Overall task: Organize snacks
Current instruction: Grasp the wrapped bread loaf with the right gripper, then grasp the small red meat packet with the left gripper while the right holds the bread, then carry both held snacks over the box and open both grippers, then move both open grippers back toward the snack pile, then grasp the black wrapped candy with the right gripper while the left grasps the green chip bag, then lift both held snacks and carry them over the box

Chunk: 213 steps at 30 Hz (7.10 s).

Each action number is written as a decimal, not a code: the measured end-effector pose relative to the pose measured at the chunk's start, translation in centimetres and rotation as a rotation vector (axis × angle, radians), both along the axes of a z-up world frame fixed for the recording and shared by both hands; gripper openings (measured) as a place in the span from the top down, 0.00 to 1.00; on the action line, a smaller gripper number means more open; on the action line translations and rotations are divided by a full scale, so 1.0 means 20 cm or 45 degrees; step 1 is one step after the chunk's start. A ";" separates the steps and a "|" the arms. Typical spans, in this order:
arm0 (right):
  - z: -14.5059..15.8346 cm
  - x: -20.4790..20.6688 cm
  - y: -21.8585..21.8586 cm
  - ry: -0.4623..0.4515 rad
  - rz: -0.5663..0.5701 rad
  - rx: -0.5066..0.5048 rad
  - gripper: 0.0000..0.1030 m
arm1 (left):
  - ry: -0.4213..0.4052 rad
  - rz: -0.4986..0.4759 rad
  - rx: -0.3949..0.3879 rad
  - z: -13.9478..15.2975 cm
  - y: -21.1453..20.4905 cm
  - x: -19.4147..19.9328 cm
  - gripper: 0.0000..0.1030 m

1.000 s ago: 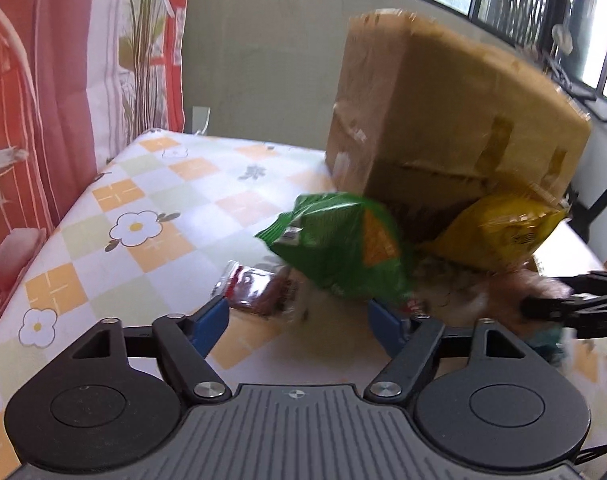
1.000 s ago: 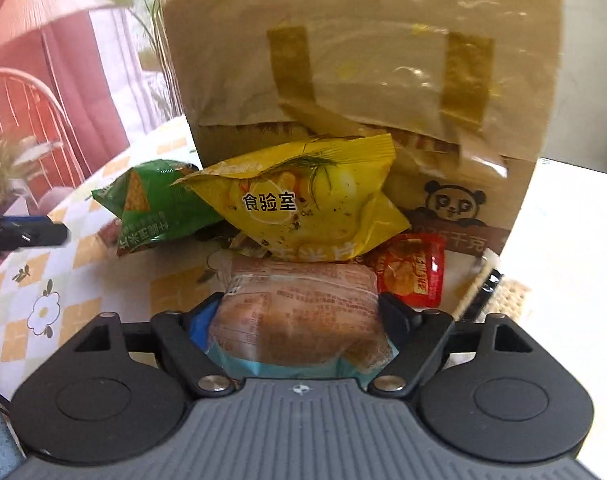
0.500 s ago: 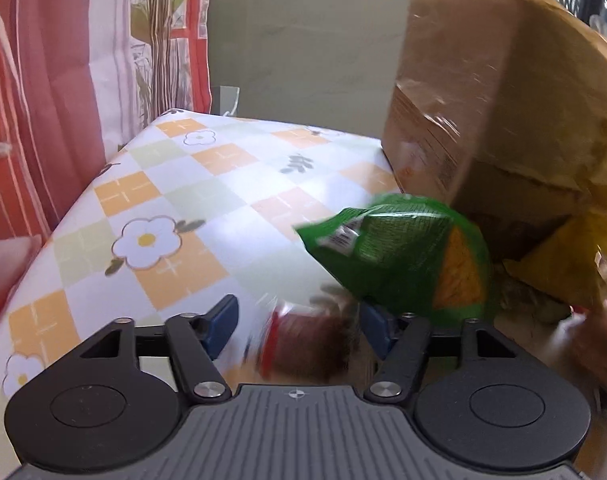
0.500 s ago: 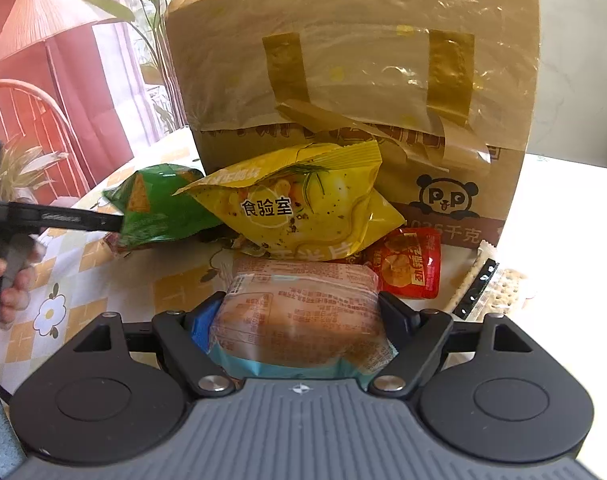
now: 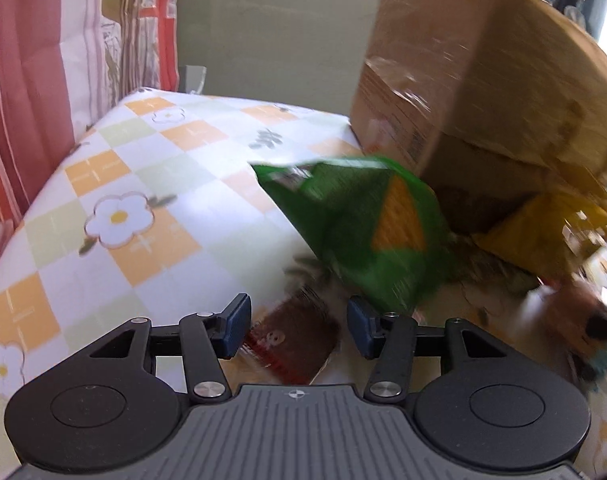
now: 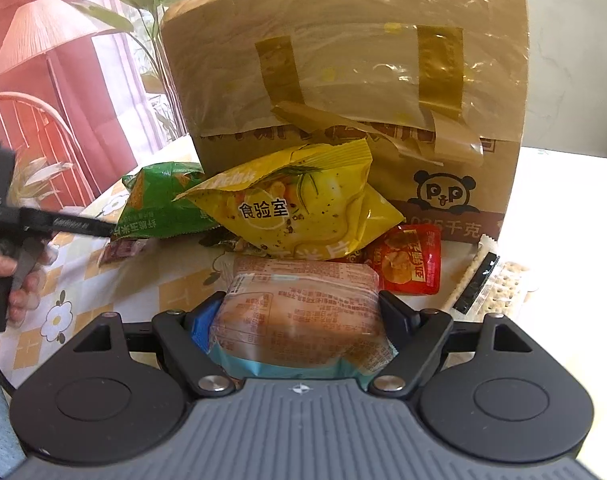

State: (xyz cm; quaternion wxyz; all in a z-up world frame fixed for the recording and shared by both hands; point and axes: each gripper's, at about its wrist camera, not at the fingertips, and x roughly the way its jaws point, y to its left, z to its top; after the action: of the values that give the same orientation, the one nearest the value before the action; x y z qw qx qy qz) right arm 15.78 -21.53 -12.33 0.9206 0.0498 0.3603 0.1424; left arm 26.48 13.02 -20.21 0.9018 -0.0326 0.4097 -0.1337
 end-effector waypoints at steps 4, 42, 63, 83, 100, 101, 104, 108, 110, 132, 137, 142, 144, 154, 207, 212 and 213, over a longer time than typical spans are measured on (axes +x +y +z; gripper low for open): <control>0.00 0.00 -0.01 -0.003 -0.008 0.019 0.21 | 0.014 -0.040 -0.009 0.00 -0.02 -0.10 0.42; 0.25 -0.21 -0.09 -0.135 0.089 0.062 0.24 | -0.198 -0.172 -0.101 0.28 -0.52 -0.50 0.63; 0.95 0.21 -0.28 -0.589 -0.032 0.118 0.24 | -0.629 -0.221 -0.062 0.95 -0.70 -0.11 0.62; 0.70 0.76 -0.23 -0.368 -0.120 -0.167 0.21 | -0.484 -0.154 0.040 0.81 -0.92 0.41 0.52; 0.85 0.33 -0.21 -0.471 -0.050 -0.013 0.18 | -0.495 -0.100 -0.009 0.91 -0.70 0.09 0.30; 0.84 0.29 -0.20 -0.480 -0.042 -0.021 0.18 | -0.499 -0.098 -0.023 0.91 -0.68 0.06 0.29; 0.80 0.16 -0.17 -0.494 0.005 -0.069 0.19 | -0.475 -0.089 -0.066 0.87 -0.61 -0.05 0.27; 0.72 0.02 -0.15 -0.466 0.080 -0.091 0.21 | -0.409 -0.038 -0.081 0.74 -0.55 -0.18 0.27; 0.66 -0.04 -0.16 -0.430 0.107 -0.062 0.22 | -0.387 -0.015 -0.077 0.68 -0.52 -0.23 0.27; -0.02 -0.20 0.00 0.122 0.333 -0.091 0.45 | -0.154 0.044 -0.060 0.24 -0.54 -0.39 0.28; -0.04 -0.20 -0.02 0.103 0.319 -0.061 0.50 | -0.102 0.045 -0.063 0.19 -0.56 -0.38 0.28; -0.05 -0.19 -0.03 0.046 0.213 -0.099 0.50 | -0.096 0.055 -0.065 0.17 -0.56 -0.37 0.28; -0.06 -0.19 -0.04 0.023 0.190 -0.118 0.50 | -0.095 0.076 -0.056 0.17 -0.54 -0.35 0.28; -0.08 -0.19 -0.04 -0.011 0.180 -0.146 0.50 | -0.159 0.278 -0.046 0.26 -0.35 -0.08 0.20; -0.02 -0.24 -0.09 -0.039 0.119 -0.055 0.51 | -0.128 0.045 -0.108 0.25 -0.37 -0.45 0.26; 0.11 -0.25 -0.14 -0.127 0.081 0.001 0.51 | -0.221 0.001 -0.079 0.37 -0.41 -0.46 0.26; 0.16 -0.25 -0.16 -0.149 0.062 0.028 0.51 | -0.255 -0.009 -0.079 0.42 -0.42 -0.47 0.26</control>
State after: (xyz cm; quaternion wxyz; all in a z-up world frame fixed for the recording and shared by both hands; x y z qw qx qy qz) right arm 10.87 -24.65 -9.21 0.9357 0.0429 0.3055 0.1713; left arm 17.17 4.63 -11.90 0.9362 -0.0455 0.3134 -0.1522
